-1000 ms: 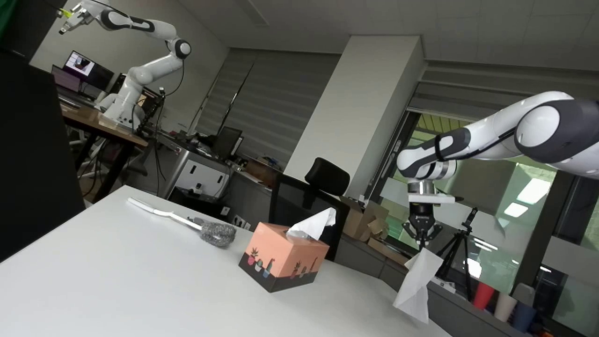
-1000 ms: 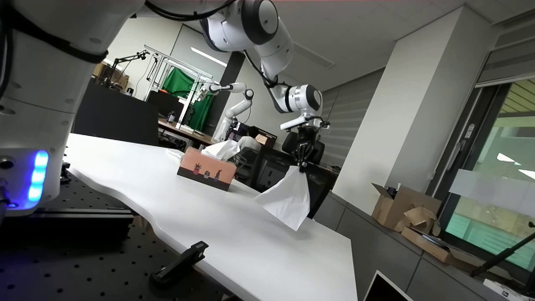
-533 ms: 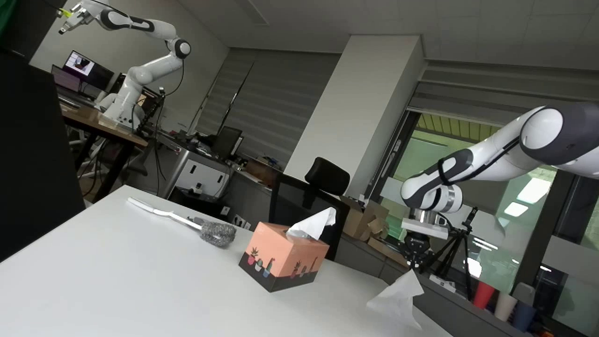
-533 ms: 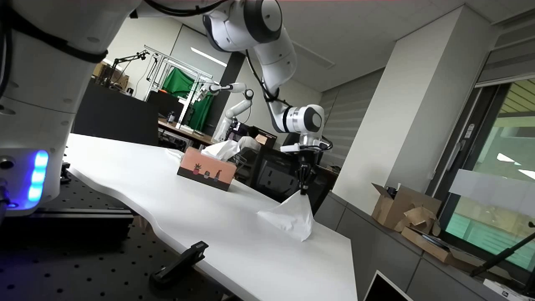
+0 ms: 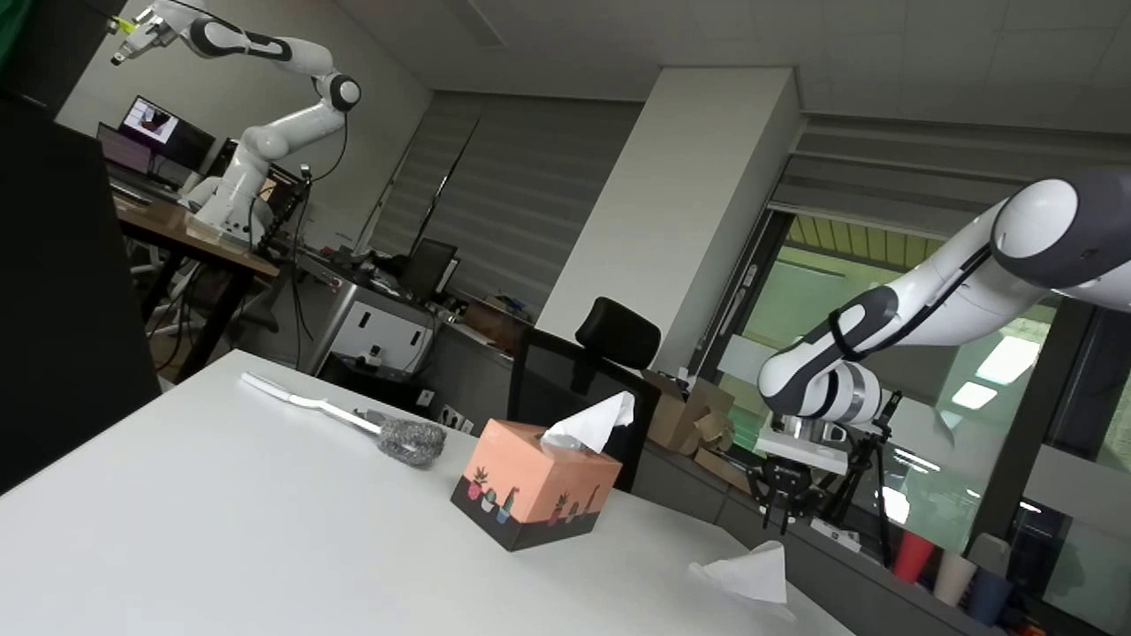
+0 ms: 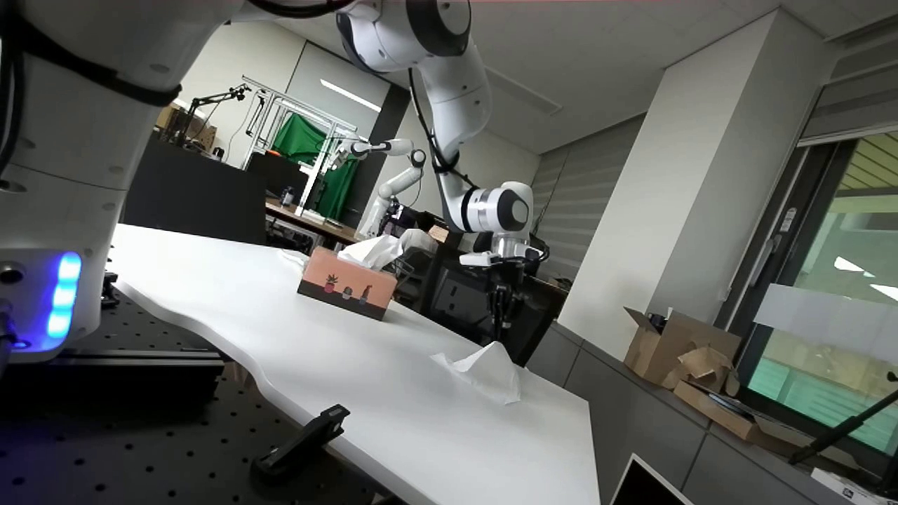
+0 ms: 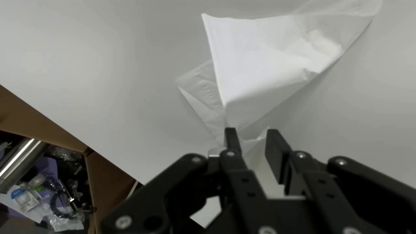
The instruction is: Take a tissue out of the tissue box and put it on the counter
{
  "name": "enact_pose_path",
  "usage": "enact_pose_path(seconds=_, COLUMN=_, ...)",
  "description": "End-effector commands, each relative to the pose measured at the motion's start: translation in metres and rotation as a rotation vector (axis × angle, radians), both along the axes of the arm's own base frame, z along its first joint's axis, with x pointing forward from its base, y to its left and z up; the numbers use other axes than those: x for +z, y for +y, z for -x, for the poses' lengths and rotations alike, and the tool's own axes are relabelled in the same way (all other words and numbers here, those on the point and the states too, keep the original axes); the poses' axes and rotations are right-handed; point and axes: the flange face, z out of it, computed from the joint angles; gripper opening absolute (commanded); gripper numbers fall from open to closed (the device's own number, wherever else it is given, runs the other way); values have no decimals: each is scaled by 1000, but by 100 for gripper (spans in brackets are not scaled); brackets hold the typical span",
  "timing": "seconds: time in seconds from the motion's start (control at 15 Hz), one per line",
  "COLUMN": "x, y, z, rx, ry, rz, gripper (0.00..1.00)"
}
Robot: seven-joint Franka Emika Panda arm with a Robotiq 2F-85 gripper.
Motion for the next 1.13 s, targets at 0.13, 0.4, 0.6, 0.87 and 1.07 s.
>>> enact_pose_path(seconds=0.13, x=32, y=17, z=26, rx=5, ry=-13, rz=-20, gripper=73)
enact_pose_path(seconds=0.4, x=52, y=28, z=46, rx=69, ry=167, rz=-50, gripper=98)
enact_pose_path(seconds=0.6, x=41, y=24, z=29, rx=45, ry=105, rz=-43, gripper=95)
enact_pose_path(seconds=0.87, x=31, y=24, z=29, rx=48, ry=107, rz=-40, gripper=100)
enact_pose_path(seconds=1.07, x=31, y=23, z=29, rx=48, ry=107, rz=-40, gripper=100)
